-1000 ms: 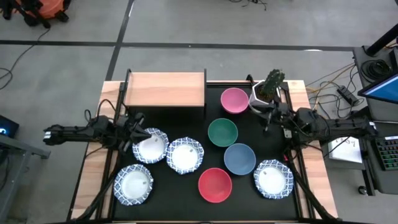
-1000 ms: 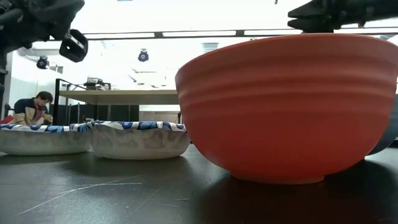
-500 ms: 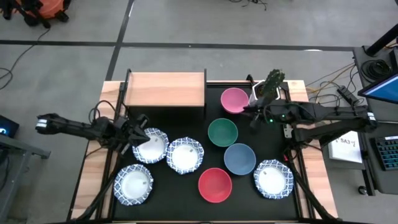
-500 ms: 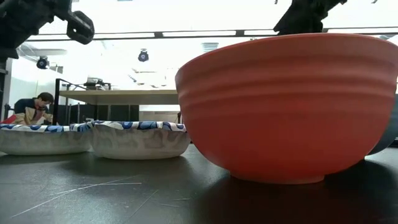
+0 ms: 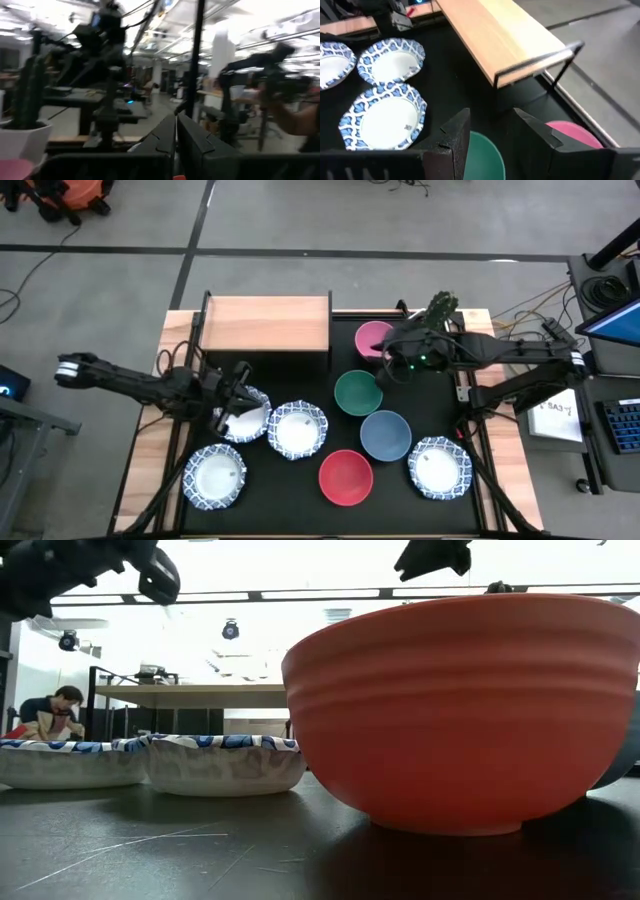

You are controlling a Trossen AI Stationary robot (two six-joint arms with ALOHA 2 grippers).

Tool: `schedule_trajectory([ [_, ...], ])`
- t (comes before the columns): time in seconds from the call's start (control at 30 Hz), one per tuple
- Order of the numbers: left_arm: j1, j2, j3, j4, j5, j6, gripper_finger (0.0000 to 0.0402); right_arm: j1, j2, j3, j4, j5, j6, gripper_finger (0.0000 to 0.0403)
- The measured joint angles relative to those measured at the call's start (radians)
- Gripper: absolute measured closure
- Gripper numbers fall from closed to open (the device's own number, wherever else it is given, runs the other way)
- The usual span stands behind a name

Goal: Place and stack bowls onto a shelf
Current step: Put the green bowl on the shelf

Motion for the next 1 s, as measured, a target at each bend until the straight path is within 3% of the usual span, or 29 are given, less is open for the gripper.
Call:
schedule_trajectory([
  [0.3, 0.001, 0.170, 0.057, -0.005, -0.111, -0.014, 0.0402, 0.000, 0.130, 0.090, -0.160, 0.000, -0.053, 0.0268],
  [0.43, 0.001, 0.234, 0.068, -0.007, -0.134, 0.004, 0.0402, -0.024, 0.180, 0.125, -0.308, -0.001, 0.065, 0.0268],
  [0.6, 0.003, 0.298, 0.115, -0.007, -0.346, 0.019, 0.0402, -0.102, 0.250, 0.187, -0.477, -0.001, 0.258, 0.0268],
  [0.7, 0.003, 0.324, 0.153, -0.011, -0.392, 0.048, 0.0402, -0.159, 0.297, 0.210, -0.539, -0.013, 0.298, 0.0268],
  [0.83, 0.002, 0.333, 0.209, -0.124, -0.393, 0.064, 0.0402, -0.241, 0.349, 0.224, -0.550, -0.115, 0.281, 0.0268],
  [1.0, 0.003, 0.298, 0.326, -0.398, -0.430, 0.101, 0.0402, -0.322, 0.411, 0.225, -0.538, -0.206, 0.228, 0.0268],
])
